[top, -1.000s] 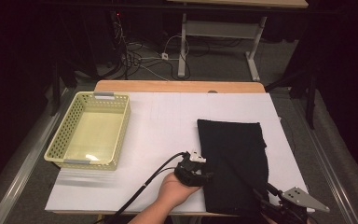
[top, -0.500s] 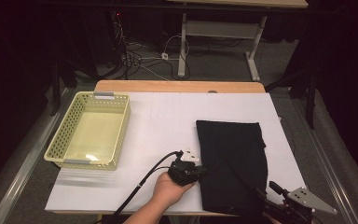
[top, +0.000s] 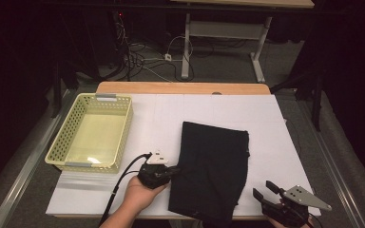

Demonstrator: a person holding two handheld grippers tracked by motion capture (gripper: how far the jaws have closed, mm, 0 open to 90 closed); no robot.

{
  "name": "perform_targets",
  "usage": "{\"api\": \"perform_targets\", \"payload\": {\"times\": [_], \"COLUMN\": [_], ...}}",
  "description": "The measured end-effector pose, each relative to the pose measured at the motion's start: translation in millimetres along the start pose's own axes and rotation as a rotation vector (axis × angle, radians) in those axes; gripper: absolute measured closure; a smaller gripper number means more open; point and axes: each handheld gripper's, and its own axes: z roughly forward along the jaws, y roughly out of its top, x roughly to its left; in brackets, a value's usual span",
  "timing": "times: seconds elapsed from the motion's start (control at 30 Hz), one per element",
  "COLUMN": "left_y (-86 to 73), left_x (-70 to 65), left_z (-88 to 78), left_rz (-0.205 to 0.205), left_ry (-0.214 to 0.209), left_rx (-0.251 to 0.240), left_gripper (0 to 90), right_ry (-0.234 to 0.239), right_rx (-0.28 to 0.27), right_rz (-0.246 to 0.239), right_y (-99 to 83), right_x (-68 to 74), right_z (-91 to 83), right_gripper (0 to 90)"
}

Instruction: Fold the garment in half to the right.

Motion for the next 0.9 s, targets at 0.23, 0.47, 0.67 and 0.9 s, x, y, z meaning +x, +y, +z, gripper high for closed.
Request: {"api": "perform_targets", "payload": {"times": [0.23,0.47,0.67,0.9], "left_y": [-25.4,-34.8,-47.7,-60.3], "left_x": [15.7,14.3,-1.7,-8.5], "left_z": [-32.2,-32.7,-44.6,-51.5], "left_rz": [-0.034,-0.019,0.064,0.024], "left_ry": [0.032,0.052,0.124,0.147], "left_rx": [-0.019,-0.019,-0.080,-0.108], "left_gripper": [82.4,71.4,35.4,22.1], "right_ry": [0.034,0.055,0.010,-0.030], "right_rx": [0.003,0.002,0.054,0.111], "right_rz": [-0.007,-0.039,-0.021,-0.014], "right_y": [6.9,40.1,67.4,81.2], "right_x": [11.1,22.5,10.2,2.4], "right_z": [16.1,52.8,109.0,148.6], "right_gripper": [44.5,53.9,54.8,57.5]}}
